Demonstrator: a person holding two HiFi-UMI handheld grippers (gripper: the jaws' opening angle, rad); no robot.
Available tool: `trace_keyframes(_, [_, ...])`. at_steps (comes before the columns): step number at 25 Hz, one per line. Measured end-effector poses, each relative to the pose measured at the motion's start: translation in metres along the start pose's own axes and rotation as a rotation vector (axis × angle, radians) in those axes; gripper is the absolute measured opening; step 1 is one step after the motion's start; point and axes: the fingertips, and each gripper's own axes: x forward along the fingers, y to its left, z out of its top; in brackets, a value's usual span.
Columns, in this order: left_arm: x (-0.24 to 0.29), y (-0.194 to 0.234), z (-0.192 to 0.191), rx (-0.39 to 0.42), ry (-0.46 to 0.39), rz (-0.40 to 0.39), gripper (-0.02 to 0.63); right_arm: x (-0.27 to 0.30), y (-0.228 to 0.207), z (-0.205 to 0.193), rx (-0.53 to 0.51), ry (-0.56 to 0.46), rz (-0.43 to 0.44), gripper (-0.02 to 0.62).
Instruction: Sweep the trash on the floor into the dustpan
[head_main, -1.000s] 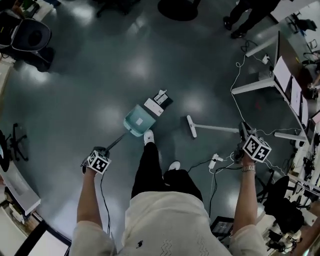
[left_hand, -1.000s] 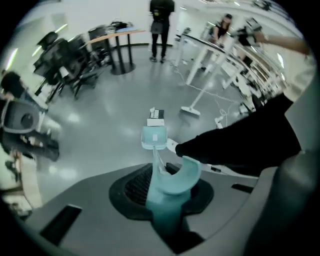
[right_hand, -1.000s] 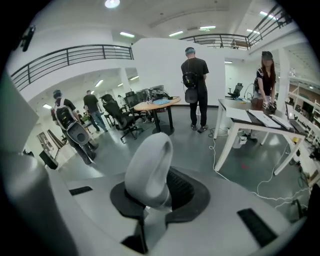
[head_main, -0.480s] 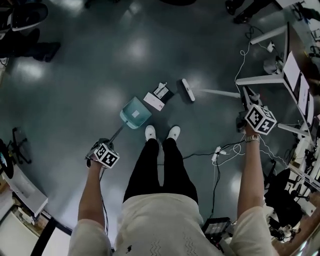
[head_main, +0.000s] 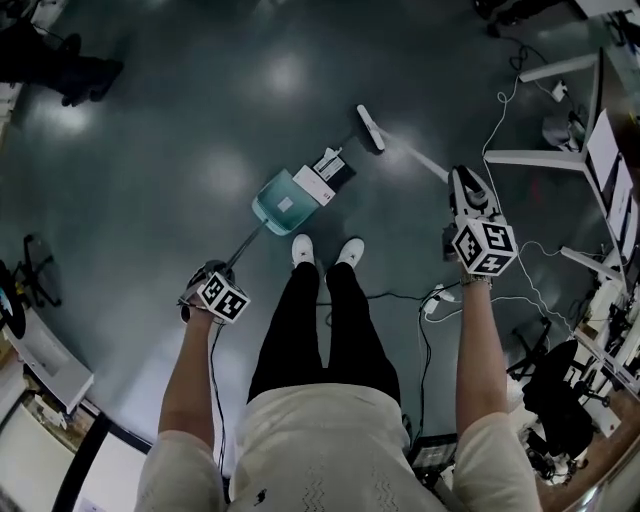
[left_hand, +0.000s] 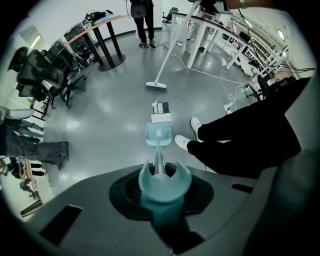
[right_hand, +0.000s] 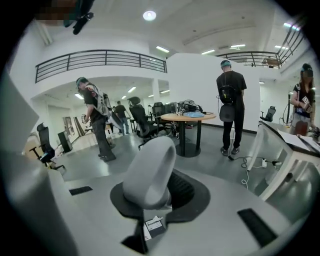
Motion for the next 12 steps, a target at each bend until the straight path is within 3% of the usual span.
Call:
trace_keyframes(2, [0.003,-0.003,0.004,0.007,0.005,0.008,0.091,-0.003,0.02,-0.012,-0.044,-0.002,0.043,0.064])
trace_keyframes(7, [0.01,-0.015,0.012,0.037,-0.003,0.004,0.091,-0.03,0.098,-0.047,-0.295,0.08,0.211,0.064])
trace_keyframes(9, [0.011,-0.019,0.014,0.05,-0.012,0.015,0.091,-0.042,0.125,-0.062,-0.297,0.1,0.224,0.064])
trace_keyframes(12, [0.009,-0.024,0.023,0.039,-0.021,0.043,0.091,-0.058,0.15,-0.075,-0.19,0.094,0.2,0.064])
